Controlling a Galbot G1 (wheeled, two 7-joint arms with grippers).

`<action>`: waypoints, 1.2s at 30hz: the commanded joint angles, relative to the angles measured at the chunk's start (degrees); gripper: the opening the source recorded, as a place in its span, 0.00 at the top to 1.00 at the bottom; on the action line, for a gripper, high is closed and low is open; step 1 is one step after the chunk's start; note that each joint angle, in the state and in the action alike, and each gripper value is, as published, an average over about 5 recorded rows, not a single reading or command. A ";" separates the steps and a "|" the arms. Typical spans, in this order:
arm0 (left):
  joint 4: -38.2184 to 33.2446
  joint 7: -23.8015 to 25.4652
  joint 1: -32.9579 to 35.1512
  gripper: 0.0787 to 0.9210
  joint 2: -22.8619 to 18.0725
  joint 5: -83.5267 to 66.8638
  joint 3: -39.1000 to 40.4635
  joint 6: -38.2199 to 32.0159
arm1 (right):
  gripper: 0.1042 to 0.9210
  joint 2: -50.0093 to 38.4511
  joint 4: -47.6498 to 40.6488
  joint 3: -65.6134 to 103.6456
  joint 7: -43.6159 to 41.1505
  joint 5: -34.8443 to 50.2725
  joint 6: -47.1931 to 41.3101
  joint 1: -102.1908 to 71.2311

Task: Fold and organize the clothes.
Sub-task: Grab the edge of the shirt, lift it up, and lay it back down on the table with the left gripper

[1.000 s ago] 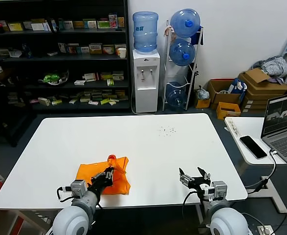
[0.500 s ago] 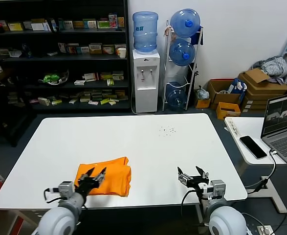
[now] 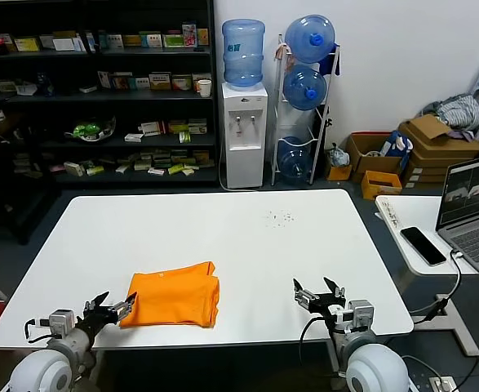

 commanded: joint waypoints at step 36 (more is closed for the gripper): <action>-17.98 -6.72 2.01 0.95 -2.90 11.67 -2.19 1.14 | 0.12 0.64 -2.28 -0.32 0.51 0.25 1.55 1.80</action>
